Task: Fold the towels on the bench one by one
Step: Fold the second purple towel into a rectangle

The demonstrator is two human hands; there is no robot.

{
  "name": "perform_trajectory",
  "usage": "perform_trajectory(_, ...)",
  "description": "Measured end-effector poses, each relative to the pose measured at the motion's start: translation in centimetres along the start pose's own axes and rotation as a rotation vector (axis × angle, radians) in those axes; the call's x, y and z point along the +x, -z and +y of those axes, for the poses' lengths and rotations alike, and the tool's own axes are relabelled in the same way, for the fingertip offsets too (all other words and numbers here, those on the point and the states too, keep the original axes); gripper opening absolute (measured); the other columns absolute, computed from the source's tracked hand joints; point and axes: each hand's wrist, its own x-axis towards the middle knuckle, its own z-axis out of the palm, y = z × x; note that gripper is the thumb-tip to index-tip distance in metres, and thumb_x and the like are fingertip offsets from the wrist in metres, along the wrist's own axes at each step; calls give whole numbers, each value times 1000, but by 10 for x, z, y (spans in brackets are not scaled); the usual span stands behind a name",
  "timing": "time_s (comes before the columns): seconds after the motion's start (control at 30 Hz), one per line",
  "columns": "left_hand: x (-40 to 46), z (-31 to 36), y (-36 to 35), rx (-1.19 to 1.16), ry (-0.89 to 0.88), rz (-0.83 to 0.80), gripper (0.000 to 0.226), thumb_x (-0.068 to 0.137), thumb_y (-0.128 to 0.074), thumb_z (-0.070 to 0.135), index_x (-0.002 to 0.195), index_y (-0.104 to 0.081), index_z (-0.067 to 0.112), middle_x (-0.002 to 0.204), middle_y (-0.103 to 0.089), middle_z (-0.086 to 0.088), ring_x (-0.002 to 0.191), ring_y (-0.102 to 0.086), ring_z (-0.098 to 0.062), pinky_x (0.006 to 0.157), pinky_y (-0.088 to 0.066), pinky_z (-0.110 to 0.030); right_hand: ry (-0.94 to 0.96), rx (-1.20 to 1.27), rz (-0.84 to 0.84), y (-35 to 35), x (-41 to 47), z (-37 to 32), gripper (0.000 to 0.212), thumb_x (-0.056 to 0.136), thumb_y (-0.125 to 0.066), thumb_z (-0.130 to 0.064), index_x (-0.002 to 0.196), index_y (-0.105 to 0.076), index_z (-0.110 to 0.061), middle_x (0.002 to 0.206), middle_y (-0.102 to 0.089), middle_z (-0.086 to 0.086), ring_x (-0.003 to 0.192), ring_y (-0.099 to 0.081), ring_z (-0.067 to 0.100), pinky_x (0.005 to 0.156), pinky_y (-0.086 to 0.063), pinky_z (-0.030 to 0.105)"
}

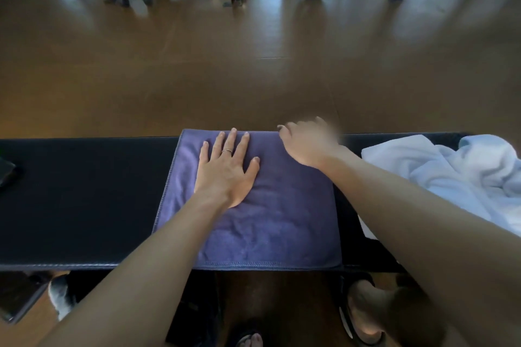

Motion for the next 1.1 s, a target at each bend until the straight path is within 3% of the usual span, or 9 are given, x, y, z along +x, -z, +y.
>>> perform_trajectory(0.1,-1,1,0,-4,-11,8,66,102,-12,58,162,-2,32,171,4,4,157,8,-17,126,5,-48,-149,-9,-17,-6,-2,25,61,105,-15,-46,135,-56,-12,139,-56,14,131,-47,35,112,-27,46)
perform_trajectory(0.23,-3,1,0,-18,-23,47,66,103,-15,54,163,-5,28,171,0,-1,157,4,-20,126,3,-48,-193,59,45,-6,-6,32,57,105,-19,-46,130,-55,-9,135,-58,18,128,-48,36,110,-26,44)
perform_trajectory(0.33,-17,13,8,-40,-137,203,68,101,-21,52,160,-25,18,166,-24,-11,154,-20,-28,125,-14,-51,-228,151,16,2,-3,36,49,105,-26,-44,130,-50,-10,133,-60,17,127,-50,36,107,-29,43)
perform_trajectory(0.4,-42,34,16,-123,-340,292,69,98,-30,55,148,-47,11,151,-48,-14,139,-45,-32,116,-33,-50,-240,215,-16,8,-1,38,46,104,-32,-43,135,-48,-12,135,-60,13,128,-50,34,106,-32,42)
perform_trajectory(0.47,-76,59,22,-141,-560,254,61,96,-39,60,128,-60,13,130,-60,-8,116,-58,-28,98,-46,-42,-256,290,-20,12,0,39,47,102,-40,-43,139,-46,-15,138,-59,8,130,-50,32,106,-33,40)
perform_trajectory(0.6,-127,82,14,84,-788,164,51,90,-54,63,115,-60,19,117,-62,-2,95,-58,-21,76,-47,-36,-310,487,22,17,-1,38,45,95,-56,-34,138,-47,-23,137,-58,3,128,-50,30,107,-38,39)
perform_trajectory(0.77,-141,87,-11,131,-842,195,42,87,-75,32,121,-53,21,113,-62,-2,89,-59,-19,69,-47,-32,-333,591,100,20,1,43,41,88,-57,-17,128,-53,-22,133,-58,6,122,-53,30,105,-42,39)
perform_trajectory(0.93,-146,79,-1,56,-808,239,42,84,-74,28,117,-49,22,110,-62,0,89,-61,-18,71,-49,-31,-265,340,92,16,-4,40,41,99,-51,-27,137,-45,-13,135,-56,15,124,-52,37,104,-40,44)
perform_trajectory(1.1,-137,10,24,150,-753,176,54,67,-84,46,107,-56,21,101,-61,-1,84,-62,-22,69,-50,-34,48,-101,315,22,-34,12,37,93,-55,-19,127,-48,-8,125,-54,19,115,-52,39,96,-40,45)
